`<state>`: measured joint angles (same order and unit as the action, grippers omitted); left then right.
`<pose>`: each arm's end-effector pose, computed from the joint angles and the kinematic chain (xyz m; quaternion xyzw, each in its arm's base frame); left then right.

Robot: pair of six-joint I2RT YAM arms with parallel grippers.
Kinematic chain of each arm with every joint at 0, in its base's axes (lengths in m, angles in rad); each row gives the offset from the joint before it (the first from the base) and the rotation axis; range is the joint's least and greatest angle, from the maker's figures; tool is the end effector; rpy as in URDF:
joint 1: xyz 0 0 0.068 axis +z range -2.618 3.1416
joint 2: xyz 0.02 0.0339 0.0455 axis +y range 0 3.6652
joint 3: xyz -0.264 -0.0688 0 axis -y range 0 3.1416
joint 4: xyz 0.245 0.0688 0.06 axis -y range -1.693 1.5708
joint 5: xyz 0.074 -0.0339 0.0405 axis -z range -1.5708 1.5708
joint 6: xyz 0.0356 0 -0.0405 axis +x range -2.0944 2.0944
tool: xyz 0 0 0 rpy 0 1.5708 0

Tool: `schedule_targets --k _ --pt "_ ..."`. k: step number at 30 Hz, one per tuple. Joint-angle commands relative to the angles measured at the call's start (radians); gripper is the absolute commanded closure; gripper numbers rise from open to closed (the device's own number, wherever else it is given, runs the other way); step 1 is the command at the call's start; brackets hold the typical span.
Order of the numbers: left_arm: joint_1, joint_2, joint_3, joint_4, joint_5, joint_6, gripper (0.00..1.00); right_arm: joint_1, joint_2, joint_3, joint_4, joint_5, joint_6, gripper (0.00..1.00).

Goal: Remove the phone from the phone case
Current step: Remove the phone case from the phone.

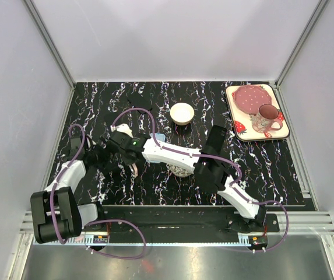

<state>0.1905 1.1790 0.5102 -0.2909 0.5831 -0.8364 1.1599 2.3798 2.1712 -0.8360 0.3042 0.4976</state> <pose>0.2081 0.0202 0.1677 -0.3733 0.8381 -0.3514 0.1862 0.2164 0.4700 0.2103 -0.2731 0.9154 0.0906 0.2816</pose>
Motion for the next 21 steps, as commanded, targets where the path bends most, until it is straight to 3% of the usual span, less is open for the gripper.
schedule_targets --k 1,21 --pt "-0.033 -0.004 0.054 0.048 -0.054 -0.03 0.01 0.012 0.101 0.007 0.012 -0.016 0.001 0.78" --pt "-0.037 0.011 0.099 0.036 -0.052 -0.043 0.01 0.012 0.165 0.01 0.006 -0.056 0.002 0.71"
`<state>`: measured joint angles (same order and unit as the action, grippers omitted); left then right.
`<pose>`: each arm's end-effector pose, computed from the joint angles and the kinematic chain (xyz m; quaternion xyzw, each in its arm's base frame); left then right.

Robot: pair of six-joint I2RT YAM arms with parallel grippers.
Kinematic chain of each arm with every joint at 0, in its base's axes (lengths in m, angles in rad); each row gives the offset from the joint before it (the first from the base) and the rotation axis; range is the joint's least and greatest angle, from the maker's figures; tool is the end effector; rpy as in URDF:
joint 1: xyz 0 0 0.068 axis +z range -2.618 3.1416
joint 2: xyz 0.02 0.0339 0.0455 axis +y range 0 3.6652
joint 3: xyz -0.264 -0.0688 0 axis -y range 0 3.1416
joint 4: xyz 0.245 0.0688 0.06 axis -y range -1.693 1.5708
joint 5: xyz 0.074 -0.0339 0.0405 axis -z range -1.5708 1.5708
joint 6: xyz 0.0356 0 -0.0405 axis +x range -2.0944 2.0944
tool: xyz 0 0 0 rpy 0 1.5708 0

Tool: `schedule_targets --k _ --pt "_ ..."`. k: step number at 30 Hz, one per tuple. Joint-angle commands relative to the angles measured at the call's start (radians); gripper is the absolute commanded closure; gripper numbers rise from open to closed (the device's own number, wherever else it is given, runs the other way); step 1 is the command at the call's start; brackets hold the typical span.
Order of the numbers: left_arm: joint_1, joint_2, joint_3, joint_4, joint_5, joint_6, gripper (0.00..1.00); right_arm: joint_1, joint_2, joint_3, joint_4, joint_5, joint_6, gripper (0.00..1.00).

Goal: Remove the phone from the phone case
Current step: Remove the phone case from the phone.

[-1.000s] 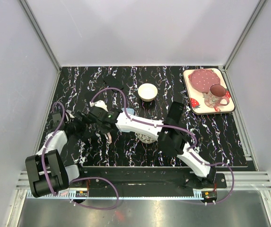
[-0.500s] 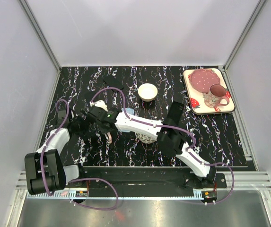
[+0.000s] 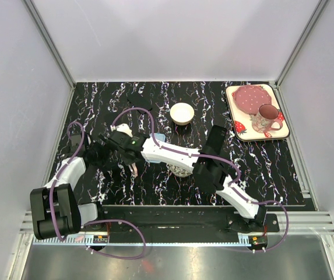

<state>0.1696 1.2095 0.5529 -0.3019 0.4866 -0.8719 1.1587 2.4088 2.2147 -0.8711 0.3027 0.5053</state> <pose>0.2177 0.0204 0.1721 -0.3974 0.8389 -0.3163 0.1956 0.2182 0.4727 0.2072 -0.2715 0.9186 0.0845 0.2744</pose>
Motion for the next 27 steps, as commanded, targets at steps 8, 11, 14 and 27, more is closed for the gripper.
schedule_targets --k 8,11,14,27 --pt "0.011 -0.022 0.085 -0.011 0.035 0.054 0.01 0.012 0.158 -0.047 0.043 -0.068 0.002 0.7" --pt "0.044 -0.028 0.091 -0.025 0.046 0.07 0.01 0.012 0.171 -0.047 0.046 -0.077 0.007 0.7" --pt "0.064 -0.027 0.101 -0.034 0.056 0.079 0.01 0.012 0.184 -0.049 0.044 -0.08 0.012 0.7" --pt "0.068 -0.011 0.068 -0.022 0.084 0.083 0.01 -0.014 0.219 -0.075 0.037 -0.096 0.035 0.71"
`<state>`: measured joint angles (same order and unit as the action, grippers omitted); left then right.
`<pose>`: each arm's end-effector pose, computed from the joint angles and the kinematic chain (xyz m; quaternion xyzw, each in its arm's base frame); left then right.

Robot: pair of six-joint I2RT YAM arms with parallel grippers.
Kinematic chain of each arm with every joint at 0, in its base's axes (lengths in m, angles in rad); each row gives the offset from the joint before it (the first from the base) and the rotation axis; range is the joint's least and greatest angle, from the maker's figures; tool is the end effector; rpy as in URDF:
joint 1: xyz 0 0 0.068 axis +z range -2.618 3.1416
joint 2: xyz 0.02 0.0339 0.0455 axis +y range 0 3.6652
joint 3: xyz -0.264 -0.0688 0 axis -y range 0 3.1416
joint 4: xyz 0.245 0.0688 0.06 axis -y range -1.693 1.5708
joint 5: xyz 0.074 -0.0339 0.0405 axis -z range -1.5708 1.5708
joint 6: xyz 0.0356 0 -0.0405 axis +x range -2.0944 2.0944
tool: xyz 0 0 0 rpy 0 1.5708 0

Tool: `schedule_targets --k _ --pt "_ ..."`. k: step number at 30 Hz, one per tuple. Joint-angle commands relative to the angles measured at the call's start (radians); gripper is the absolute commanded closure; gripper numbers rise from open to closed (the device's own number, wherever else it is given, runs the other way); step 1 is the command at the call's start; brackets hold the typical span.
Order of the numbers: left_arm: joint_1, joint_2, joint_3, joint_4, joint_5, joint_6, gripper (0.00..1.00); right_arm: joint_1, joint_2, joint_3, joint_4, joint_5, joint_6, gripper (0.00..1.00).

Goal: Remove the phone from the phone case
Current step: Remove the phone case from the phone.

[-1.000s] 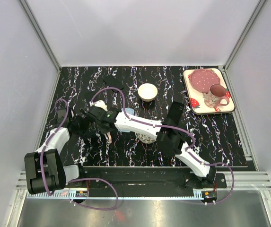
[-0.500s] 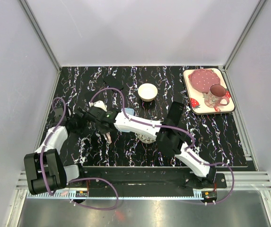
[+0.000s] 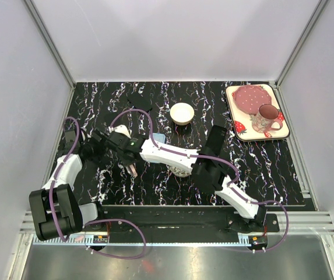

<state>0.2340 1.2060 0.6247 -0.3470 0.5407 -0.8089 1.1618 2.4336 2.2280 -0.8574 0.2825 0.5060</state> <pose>0.2242 0.0346 0.1921 -0.3824 0.8349 -0.3293 0.2200 0.2180 0.4780 0.1994 -0.2751 0.9186 0.0926 0.2680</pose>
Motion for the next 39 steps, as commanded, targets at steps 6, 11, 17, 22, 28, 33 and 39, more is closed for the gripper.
schedule_targets --k 6,11,17,22,28,33,39 --pt "0.005 -0.014 -0.033 -0.024 0.039 0.063 0.02 -0.022 0.163 -0.12 0.04 -0.066 0.043 1.0" --pt "0.005 -0.078 -0.037 -0.113 0.035 0.129 0.06 -0.024 0.127 -0.142 0.081 -0.109 0.048 1.0" --pt "0.005 -0.161 -0.063 -0.179 0.047 0.165 0.14 -0.024 0.111 -0.14 0.11 -0.147 0.052 1.0" --pt "0.007 -0.232 -0.192 -0.047 0.174 0.065 0.27 -0.024 0.105 -0.122 0.11 -0.186 0.077 1.0" --pt "-0.005 -0.374 -0.281 0.049 0.209 0.016 0.38 -0.022 0.159 -0.005 0.019 -0.241 0.097 1.0" --pt "-0.064 -0.405 -0.253 -0.017 0.136 0.04 0.45 -0.024 0.183 0.047 0.0 -0.256 0.104 1.0" --pt "-0.136 -0.339 -0.234 -0.061 0.027 0.048 0.51 -0.024 0.188 0.068 -0.011 -0.259 0.109 1.0"
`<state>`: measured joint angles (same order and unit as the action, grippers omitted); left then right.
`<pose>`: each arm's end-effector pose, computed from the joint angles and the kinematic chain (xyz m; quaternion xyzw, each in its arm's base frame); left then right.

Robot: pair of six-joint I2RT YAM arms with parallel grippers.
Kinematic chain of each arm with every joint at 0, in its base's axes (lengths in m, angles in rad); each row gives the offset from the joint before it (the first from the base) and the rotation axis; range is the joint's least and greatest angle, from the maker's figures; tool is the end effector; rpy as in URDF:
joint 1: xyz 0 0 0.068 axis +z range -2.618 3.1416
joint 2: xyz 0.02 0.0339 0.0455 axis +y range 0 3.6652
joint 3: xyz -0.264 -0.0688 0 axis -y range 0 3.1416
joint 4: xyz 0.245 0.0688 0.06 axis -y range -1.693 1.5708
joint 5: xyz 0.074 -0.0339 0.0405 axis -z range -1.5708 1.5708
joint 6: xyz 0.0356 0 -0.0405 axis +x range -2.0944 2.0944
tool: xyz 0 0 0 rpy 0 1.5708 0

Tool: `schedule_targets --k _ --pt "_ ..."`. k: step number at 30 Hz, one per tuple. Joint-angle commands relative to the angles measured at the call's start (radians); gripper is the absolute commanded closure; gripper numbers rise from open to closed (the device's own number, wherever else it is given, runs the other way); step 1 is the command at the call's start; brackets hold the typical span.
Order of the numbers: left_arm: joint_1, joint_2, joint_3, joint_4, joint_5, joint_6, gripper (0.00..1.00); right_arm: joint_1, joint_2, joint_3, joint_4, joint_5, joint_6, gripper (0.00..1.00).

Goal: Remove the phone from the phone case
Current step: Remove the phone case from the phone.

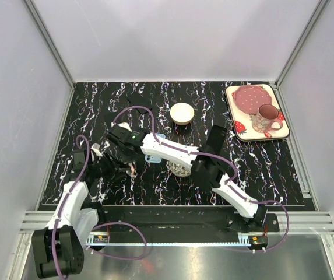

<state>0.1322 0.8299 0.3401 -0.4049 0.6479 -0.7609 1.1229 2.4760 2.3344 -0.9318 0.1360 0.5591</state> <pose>0.1518 -0.0015 0.1661 -0.2910 0.8522 -0.3828 0.2061 0.2342 0.4764 0.2053 -0.2529 0.9335 0.1391 0.2128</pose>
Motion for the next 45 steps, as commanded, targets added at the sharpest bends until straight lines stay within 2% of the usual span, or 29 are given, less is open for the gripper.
schedule_targets --k 1,6,10,12,22,26,31,40,43,45 --pt "-0.045 0.046 0.056 -0.008 -0.114 0.0 0.51 0.015 0.144 -0.04 0.065 -0.113 0.055 1.0" --pt "-0.086 0.054 0.073 -0.031 -0.2 -0.002 0.51 0.015 0.141 -0.041 0.064 -0.11 0.055 1.0" --pt "-0.095 0.044 0.082 -0.061 -0.289 -0.009 0.63 0.015 0.136 -0.047 0.064 -0.105 0.056 1.0" --pt "-0.1 0.041 0.086 -0.074 -0.31 -0.014 0.65 0.015 0.133 -0.05 0.065 -0.104 0.056 1.0" --pt "-0.121 -0.02 0.08 -0.094 -0.412 -0.034 0.66 0.012 0.113 -0.084 0.074 -0.09 0.064 1.0" --pt "-0.132 0.029 0.086 -0.084 -0.422 -0.026 0.63 0.009 0.107 -0.087 0.077 -0.088 0.062 1.0" --pt "-0.192 0.08 0.099 -0.083 -0.508 -0.023 0.63 0.008 0.092 -0.084 0.076 -0.081 0.059 1.0" --pt "-0.233 0.118 0.109 -0.097 -0.617 -0.032 0.69 0.003 0.072 -0.04 0.045 -0.067 0.044 1.0" --pt "-0.24 0.152 0.114 -0.094 -0.631 -0.029 0.77 -0.002 0.064 -0.038 0.041 -0.075 0.047 1.0" --pt "-0.24 0.181 0.112 -0.083 -0.625 -0.028 0.9 -0.006 0.054 -0.047 0.039 -0.073 0.048 1.0"
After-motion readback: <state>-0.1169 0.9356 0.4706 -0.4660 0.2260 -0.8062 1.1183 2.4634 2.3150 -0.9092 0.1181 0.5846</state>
